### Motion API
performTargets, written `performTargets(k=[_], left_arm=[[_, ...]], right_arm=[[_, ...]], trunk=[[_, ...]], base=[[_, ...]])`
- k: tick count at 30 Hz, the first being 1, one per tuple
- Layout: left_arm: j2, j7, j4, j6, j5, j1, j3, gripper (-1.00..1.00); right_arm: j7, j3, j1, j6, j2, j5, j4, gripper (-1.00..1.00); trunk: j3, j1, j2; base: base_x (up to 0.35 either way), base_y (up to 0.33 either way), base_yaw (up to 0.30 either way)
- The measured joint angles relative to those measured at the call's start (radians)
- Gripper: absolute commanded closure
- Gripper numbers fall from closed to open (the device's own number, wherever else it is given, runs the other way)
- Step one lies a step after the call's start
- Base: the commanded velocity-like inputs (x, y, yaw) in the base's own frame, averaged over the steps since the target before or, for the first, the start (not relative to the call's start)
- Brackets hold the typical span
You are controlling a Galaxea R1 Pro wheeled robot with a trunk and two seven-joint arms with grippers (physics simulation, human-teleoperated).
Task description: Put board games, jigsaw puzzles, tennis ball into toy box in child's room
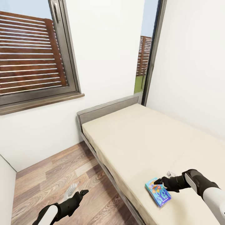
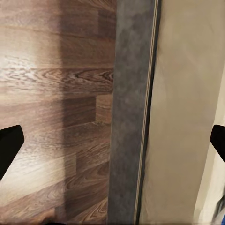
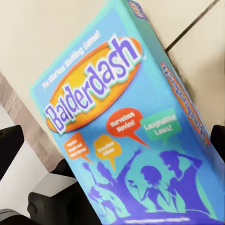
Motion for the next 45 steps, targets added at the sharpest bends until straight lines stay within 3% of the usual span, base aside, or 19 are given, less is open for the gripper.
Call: performTargets(k=[22, 45], left_arm=[[-0.001, 0.001, 0.000, 0.000, -0.001, 0.000, 0.000, -1.00], [-0.001, 0.001, 0.000, 0.000, -0.001, 0.000, -0.001, -1.00]], right_arm=[[0.006, -0.001, 0.001, 0.007, -0.007, -0.002, 0.000, -1.00], [0.007, -0.001, 0.001, 0.009, -0.006, -0.003, 0.000, -1.00]], trunk=[[0.013, 0.000, 0.000], [0.015, 0.000, 0.000]], base=[[-0.042, 0.000, 0.170], [-0.002, 0.000, 0.023]])
